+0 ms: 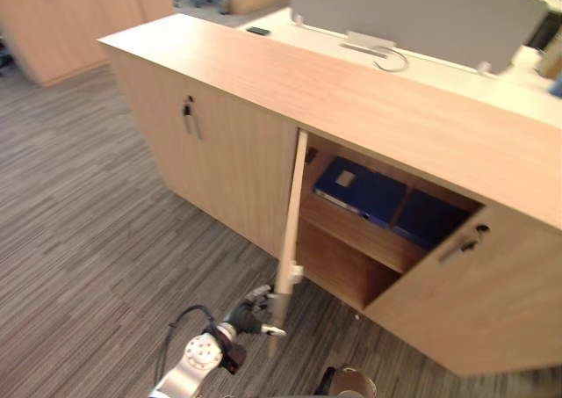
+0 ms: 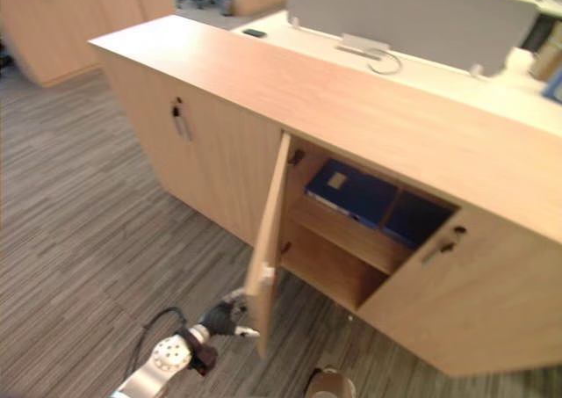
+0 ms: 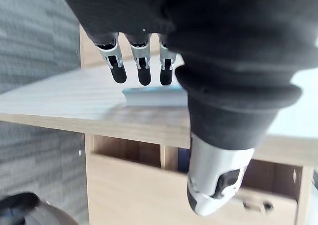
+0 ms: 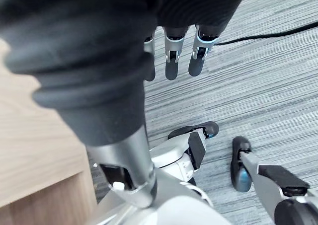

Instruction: Walk over to the cabinet, pick up the folder, carry it to the office cabinet, place the folder inside the office cabinet, then close the office cabinet door

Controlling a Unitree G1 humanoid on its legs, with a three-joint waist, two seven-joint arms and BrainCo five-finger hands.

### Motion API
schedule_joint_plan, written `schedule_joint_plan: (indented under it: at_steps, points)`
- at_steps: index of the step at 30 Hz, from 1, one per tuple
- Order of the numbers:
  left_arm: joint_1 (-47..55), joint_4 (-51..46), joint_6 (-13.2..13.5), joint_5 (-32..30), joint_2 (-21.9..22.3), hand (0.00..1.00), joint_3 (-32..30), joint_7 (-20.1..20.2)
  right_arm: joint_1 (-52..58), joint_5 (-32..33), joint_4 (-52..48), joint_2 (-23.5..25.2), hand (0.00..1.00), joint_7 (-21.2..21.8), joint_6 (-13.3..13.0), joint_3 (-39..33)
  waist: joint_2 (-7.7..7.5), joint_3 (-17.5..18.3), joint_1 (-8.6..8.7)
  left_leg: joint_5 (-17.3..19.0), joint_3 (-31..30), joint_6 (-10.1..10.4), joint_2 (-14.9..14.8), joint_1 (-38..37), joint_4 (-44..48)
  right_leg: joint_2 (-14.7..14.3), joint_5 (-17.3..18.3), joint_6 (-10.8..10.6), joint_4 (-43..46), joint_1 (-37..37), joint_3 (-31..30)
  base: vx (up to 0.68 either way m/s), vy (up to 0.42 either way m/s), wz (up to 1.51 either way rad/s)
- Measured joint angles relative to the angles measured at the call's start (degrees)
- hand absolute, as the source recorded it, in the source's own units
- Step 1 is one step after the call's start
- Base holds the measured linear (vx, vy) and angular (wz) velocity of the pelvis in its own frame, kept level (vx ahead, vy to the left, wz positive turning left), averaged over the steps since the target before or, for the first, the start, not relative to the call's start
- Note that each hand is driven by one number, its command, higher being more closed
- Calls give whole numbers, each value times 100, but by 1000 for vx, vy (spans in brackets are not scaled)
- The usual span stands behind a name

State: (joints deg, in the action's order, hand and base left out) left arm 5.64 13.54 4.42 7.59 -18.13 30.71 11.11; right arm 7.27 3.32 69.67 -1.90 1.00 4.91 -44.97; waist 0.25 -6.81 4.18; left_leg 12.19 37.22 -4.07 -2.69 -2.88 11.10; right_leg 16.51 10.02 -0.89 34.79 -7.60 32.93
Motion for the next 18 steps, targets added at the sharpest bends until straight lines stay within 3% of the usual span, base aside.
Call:
schedule_joint_plan:
  at_steps: [2,3,4,10,15,18]
  points:
    - [3,-111,4,5,4,0,82,205,-67,-46,31,11,0,12,14,13,-30,16,25,-35,230,-3,45,94,14,-313,-15,-101,-1171,446,-49,-102,103,-109]
    - [-79,-73,0,1,91,0,119,342,-135,-116,32,34,0,14,22,9,-38,5,136,-51,324,11,22,249,211,-578,-205,-310,-2229,718,-265,-109,-20,-98]
    - [-114,-66,-1,-5,149,0,140,376,-164,-122,23,33,0,12,20,-8,21,-26,168,-114,311,110,-31,303,295,-689,-413,-267,-2484,728,-413,-106,-39,-79]
    - [-214,-67,4,93,224,0,499,428,-143,-1,-25,45,0,-16,16,-164,39,24,257,-164,269,174,-237,281,299,-1136,-880,-147,-3312,845,-940,-57,-95,-49]
    - [-210,-67,4,88,269,0,608,428,-144,-1,-22,55,0,-36,14,-326,75,31,287,-168,304,186,-347,288,380,-1276,-964,-81,-3484,842,-1153,2,-93,-28]
    - [-158,-63,3,89,318,0,468,412,-156,2,-33,69,0,-50,7,-325,92,19,259,-117,239,251,-610,415,1055,-1322,-963,-58,-3465,863,-1394,43,-96,-41]
